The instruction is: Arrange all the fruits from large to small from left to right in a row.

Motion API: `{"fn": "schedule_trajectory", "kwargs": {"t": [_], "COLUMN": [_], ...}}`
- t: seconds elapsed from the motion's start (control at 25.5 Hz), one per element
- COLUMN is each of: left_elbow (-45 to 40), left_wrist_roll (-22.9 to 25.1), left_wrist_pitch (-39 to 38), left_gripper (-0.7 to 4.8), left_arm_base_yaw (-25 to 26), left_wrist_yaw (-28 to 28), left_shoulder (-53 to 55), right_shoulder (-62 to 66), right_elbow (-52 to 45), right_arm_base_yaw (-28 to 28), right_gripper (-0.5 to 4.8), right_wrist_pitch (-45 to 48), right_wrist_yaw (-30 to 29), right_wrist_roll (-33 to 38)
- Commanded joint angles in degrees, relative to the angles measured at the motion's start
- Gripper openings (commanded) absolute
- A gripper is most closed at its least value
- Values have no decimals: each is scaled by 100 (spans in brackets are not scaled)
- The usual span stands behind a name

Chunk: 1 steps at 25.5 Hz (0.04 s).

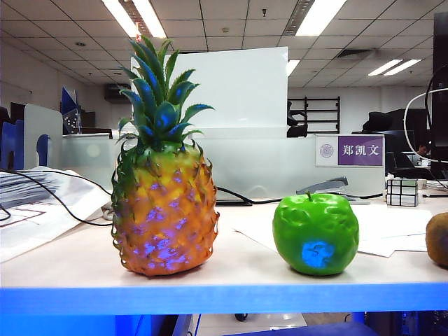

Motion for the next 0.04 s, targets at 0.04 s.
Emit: {"fn": "schedule_trajectory", "kwargs": {"t": [0.04], "left_elbow": [4], "left_wrist_roll": [2], "left_wrist_pitch": [37], "left_gripper": [-6], "left_arm_base_yaw": [7], "left_wrist_yaw": [-4], "left_shoulder": [-9], "right_shoulder": [-11], "right_elbow": [-9], "right_arm_base_yaw": [4], "right_gripper": [-4], "right_wrist_pitch": [42], "right_wrist_yaw": [9], "right_wrist_roll": [20]}}
